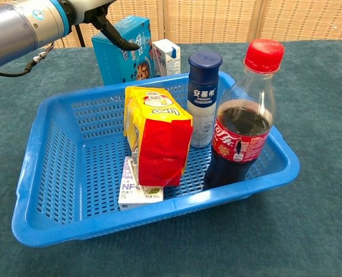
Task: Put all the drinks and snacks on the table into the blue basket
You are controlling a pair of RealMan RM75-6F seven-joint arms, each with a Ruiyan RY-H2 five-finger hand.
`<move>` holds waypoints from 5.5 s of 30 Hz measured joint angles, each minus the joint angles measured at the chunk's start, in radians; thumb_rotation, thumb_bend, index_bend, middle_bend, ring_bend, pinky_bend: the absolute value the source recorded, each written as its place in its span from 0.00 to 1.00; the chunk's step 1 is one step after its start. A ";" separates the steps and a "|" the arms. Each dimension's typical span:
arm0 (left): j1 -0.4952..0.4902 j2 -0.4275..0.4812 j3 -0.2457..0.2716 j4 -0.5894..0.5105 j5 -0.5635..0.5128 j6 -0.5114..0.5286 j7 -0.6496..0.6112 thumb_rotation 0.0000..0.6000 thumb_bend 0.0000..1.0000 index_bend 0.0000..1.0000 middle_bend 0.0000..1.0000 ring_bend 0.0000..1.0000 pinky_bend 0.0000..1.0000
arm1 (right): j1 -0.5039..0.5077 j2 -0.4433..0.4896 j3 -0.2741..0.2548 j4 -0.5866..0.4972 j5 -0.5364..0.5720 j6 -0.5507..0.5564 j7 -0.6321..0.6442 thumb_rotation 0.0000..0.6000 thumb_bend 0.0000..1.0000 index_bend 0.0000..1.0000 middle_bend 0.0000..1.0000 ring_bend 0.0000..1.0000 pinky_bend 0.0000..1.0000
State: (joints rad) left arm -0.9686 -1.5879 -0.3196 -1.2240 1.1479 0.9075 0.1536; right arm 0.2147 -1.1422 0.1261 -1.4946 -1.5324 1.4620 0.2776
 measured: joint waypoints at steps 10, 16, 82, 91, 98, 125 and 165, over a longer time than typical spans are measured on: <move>-0.010 0.006 -0.043 0.025 -0.175 -0.090 0.010 0.88 0.20 0.00 0.00 0.00 0.01 | 0.002 0.002 -0.002 -0.002 -0.001 -0.004 0.008 1.00 0.00 0.00 0.00 0.00 0.14; -0.017 0.022 -0.052 0.006 -0.280 -0.149 0.012 0.89 0.20 0.00 0.00 0.00 0.13 | 0.001 0.003 -0.002 -0.004 -0.002 -0.001 0.009 1.00 0.00 0.00 0.00 0.00 0.14; 0.279 0.342 0.192 -0.504 0.581 0.485 -0.309 1.00 0.76 0.62 0.43 0.48 0.67 | -0.001 0.016 -0.013 -0.022 -0.015 0.003 0.038 1.00 0.00 0.00 0.00 0.00 0.14; 0.345 0.307 0.191 -0.606 0.515 0.519 -0.046 1.00 0.79 0.63 0.44 0.48 0.67 | 0.001 0.016 -0.016 -0.028 -0.026 0.006 0.037 1.00 0.00 0.00 0.00 0.00 0.14; 0.381 0.246 0.187 -0.702 0.430 0.503 0.110 1.00 0.79 0.63 0.44 0.48 0.67 | -0.002 0.021 -0.015 -0.029 -0.023 0.010 0.046 1.00 0.00 0.00 0.00 0.00 0.14; 0.323 0.272 0.136 -0.610 0.498 0.412 -0.309 1.00 0.00 0.00 0.00 0.00 0.00 | 0.000 0.019 -0.016 -0.027 -0.023 0.006 0.043 1.00 0.00 0.00 0.00 0.00 0.14; -0.184 0.176 0.039 0.110 0.234 -0.274 -0.215 1.00 0.00 0.00 0.00 0.00 0.00 | 0.012 0.009 0.001 -0.012 0.040 -0.045 0.019 1.00 0.00 0.00 0.00 0.00 0.14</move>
State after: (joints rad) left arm -1.1528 -1.4114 -0.2808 -1.1142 1.3822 0.6334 -0.0613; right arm 0.2268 -1.1333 0.1273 -1.5063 -1.4920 1.4170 0.2966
